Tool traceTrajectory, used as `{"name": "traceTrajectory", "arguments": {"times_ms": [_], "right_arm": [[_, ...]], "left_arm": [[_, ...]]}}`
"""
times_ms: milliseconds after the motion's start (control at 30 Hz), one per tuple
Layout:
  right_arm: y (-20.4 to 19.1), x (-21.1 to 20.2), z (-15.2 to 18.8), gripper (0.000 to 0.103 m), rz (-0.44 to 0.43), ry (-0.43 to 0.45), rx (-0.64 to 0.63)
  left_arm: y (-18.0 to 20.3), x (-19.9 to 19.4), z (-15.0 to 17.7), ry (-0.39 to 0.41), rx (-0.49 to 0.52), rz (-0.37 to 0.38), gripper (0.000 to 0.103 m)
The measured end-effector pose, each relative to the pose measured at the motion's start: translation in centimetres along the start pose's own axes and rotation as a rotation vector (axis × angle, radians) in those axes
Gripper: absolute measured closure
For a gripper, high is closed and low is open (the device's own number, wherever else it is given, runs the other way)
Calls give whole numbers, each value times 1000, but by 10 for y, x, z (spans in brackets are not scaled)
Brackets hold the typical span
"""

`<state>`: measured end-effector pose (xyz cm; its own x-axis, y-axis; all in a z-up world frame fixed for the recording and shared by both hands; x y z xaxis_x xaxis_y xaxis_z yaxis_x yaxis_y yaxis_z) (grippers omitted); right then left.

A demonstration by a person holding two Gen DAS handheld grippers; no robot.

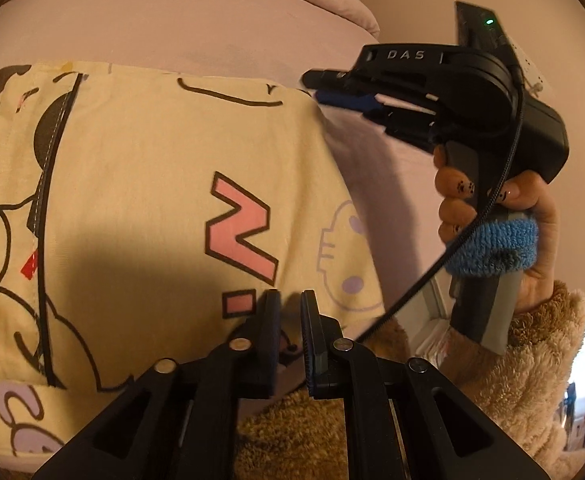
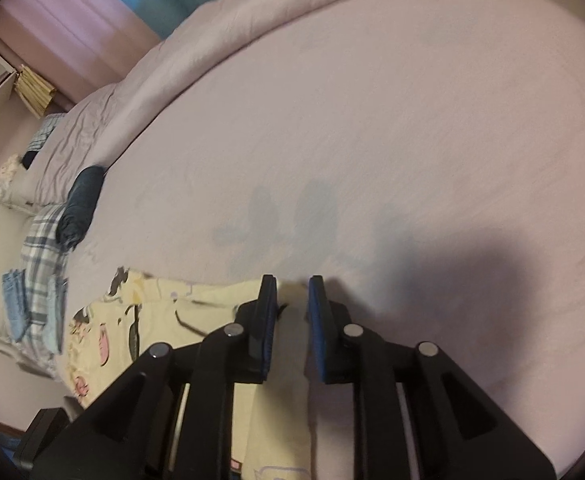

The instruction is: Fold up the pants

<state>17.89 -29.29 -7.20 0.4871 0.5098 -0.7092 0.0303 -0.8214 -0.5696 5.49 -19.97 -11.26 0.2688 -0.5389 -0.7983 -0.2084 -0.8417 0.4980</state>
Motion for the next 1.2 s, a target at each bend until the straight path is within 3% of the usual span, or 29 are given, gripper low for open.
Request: {"name": "traceTrajectory", "arguments": {"times_ms": [67,200,300,367,433,500,567,600,667,733,833,867,967,1100,1200], "right_arm": [[-4,-16,-3,84,33,47,-34],[-17,-33,4,84,-70,50,-44],[-24,-25,20,85,-166,-13,-45],[-21,-11,28,85,-137,-54,-47],[-7,1,33,95,-64,-65,-36],[8,5,34,99,-59,-65,12],[17,-3,32,97,-46,-39,56],[17,-8,32,86,-42,-27,56],[11,-26,34,85,-37,10,31],[0,-41,42,81,-85,26,-6],[-19,-45,61,75,-112,20,-62],[-22,-42,69,75,-104,6,-80],[-12,-26,93,78,-18,-45,-105],[-1,-33,109,81,-40,-12,-87],[4,-43,114,80,-6,-5,-96]], "left_arm": [[1,-4,-8,17,7,-17,93],[-3,-18,-25,108,13,-104,93],[-23,-16,-32,100,-49,-134,93],[-39,-11,-32,91,-90,-134,93],[-53,-15,-31,85,-118,-96,93],[-64,-17,-29,74,-167,-56,93],[-70,-24,-27,54,-201,-43,93],[-73,-32,-27,61,-218,-33,93],[-75,-49,-31,120,-224,-11,93],[-78,-50,-37,160,-209,-16,93],[-93,-44,-39,153,-216,-105,93],[-102,-39,-37,139,-229,-134,93],[-122,-40,-30,149,-265,-90,93],[-121,-39,-24,139,-271,-57,93],[-125,-56,-16,140,-290,-32,93]]}}
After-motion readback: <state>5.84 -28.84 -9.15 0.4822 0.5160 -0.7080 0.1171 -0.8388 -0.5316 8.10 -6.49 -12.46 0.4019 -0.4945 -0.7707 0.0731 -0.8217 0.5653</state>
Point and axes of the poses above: each gripper's, at about its wrist camera, not at the fingertips, and x roughly the way its jaws point, y to its right, z to its underside, the point moved 4 cm from there along x, roughly the way its jaws point, and after that the axes turned 1 degree about y, right-handed, at the moved point
